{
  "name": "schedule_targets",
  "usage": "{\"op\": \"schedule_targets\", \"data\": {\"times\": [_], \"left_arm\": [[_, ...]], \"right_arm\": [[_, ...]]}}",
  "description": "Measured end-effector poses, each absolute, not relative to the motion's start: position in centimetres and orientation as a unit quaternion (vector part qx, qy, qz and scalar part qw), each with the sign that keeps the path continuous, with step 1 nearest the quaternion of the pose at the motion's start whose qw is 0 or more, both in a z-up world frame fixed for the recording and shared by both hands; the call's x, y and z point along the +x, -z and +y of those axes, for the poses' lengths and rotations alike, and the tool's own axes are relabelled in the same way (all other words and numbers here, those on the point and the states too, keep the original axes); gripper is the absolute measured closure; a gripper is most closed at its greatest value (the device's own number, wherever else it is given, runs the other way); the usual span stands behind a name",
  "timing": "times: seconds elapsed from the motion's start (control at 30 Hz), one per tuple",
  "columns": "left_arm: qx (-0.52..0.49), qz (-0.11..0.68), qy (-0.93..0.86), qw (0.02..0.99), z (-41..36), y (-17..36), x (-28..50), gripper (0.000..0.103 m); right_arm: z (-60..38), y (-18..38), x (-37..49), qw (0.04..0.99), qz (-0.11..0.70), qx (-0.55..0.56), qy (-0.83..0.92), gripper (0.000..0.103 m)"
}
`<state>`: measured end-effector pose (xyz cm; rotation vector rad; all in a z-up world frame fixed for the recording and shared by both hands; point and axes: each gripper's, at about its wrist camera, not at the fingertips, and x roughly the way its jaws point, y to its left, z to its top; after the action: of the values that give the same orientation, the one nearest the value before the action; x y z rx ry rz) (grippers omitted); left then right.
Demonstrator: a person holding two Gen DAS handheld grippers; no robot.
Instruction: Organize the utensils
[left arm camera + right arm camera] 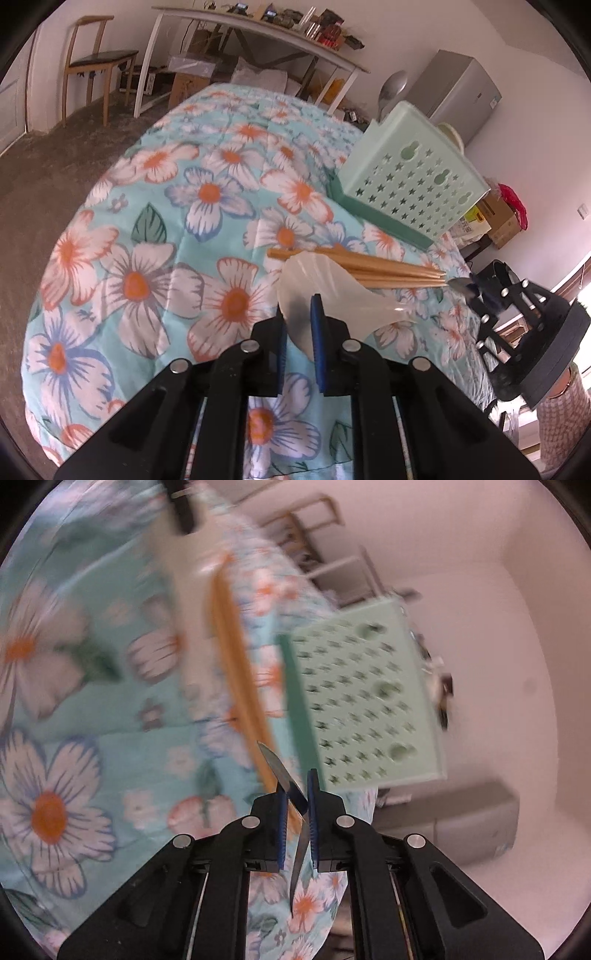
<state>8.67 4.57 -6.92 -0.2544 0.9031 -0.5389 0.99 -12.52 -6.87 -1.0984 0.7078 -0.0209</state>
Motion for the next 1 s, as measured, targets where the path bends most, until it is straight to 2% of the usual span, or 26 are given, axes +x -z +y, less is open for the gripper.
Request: {"op": "schedule_targets", "data": {"times": [0.27, 0.5, 0.77, 1.0], "left_arm": [[-0.102, 0.362, 0.257, 0.890, 4.3, 3.4, 7.3, 0.098], [-0.096, 0.302, 0.263, 0.911, 3.9, -1.0, 6.6, 0.101], [-0.086, 0.231, 0.275, 0.929, 3.7, -6.2, 6.3, 0.102], [-0.035, 0.121, 0.277, 0.953, 1.8, -12.9, 7.1, 0.101]], "right_arm": [[-18.4, -1.7, 2.2, 0.904, 0.341, -0.244, 0.084, 0.096], [-22.6, -4.6, 0.9, 0.937, 0.326, -0.083, 0.093, 0.101], [-23.2, -4.6, 0.5, 0.944, 0.311, -0.051, 0.101, 0.102], [-23.5, -6.5, -0.3, 0.956, 0.278, -0.026, 0.094, 0.101]]}}
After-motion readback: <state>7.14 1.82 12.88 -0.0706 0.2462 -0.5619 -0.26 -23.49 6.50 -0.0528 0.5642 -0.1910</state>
